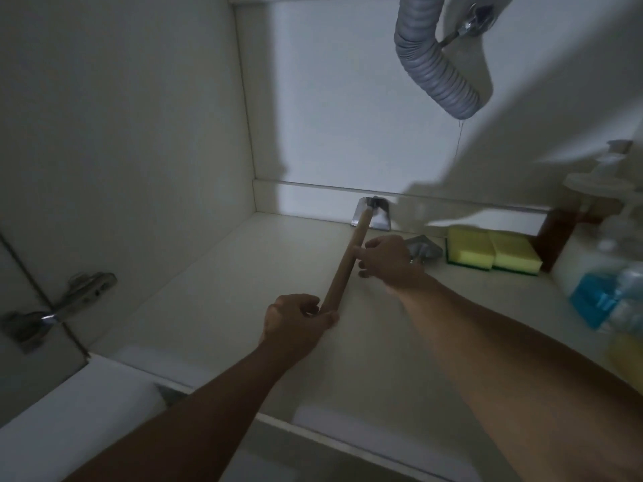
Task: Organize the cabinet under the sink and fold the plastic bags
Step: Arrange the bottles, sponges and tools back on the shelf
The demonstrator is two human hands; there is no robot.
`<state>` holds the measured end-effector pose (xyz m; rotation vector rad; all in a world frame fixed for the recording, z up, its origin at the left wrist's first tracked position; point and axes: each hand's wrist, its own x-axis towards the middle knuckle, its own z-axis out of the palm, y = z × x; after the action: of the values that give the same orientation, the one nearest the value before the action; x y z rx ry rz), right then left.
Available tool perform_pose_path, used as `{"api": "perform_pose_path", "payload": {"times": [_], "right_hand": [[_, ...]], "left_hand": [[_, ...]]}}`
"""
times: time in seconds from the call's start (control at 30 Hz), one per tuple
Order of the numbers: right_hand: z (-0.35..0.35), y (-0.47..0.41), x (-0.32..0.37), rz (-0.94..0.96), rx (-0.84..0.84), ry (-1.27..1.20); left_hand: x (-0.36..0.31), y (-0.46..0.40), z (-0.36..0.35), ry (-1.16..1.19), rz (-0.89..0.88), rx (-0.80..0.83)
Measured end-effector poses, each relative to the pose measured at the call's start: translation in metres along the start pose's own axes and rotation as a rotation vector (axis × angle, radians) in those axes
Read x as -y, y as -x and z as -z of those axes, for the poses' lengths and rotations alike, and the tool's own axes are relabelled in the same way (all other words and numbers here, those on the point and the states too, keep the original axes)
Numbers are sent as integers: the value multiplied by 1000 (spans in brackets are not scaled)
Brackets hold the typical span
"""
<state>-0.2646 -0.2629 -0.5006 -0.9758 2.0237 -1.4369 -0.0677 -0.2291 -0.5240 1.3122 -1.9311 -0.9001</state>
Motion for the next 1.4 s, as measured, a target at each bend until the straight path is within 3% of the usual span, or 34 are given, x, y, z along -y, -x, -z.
{"api": "perform_pose_path", "payload": {"times": [0.1, 0.2, 0.33, 0.47, 0.57, 0.7, 0.8, 0.93, 1.0, 1.2, 1.4], "right_hand": [[13, 13, 13, -47, 73, 42], [26, 18, 21, -68, 109, 87], [31, 28, 20, -87, 127, 116], [37, 70, 14, -50, 252, 141], [33, 117, 23, -90, 249, 138], [12, 183, 55, -63, 355, 206], [-11, 239, 78, -24, 441, 306], [-26, 327, 116, -50, 505, 431], [-24, 371, 133, -55, 528, 532], [-43, 456, 169, -114, 534, 545], [-70, 531, 136, -120, 618, 586]], "left_hand": [[6, 19, 4, 43, 11, 38], [6, 33, 2, 101, 36, -39], [-1, 26, 1, 227, 167, -138], [-17, 31, 13, 294, 328, -97], [-21, 54, 38, 237, 370, -61], [9, 116, 93, 21, 282, 13], [48, 155, 141, -177, 177, 135], [74, 205, 221, -422, 141, 415], [75, 231, 256, -438, 106, 480], [84, 296, 313, -421, 120, 475], [106, 364, 337, -426, 210, 462]]}}
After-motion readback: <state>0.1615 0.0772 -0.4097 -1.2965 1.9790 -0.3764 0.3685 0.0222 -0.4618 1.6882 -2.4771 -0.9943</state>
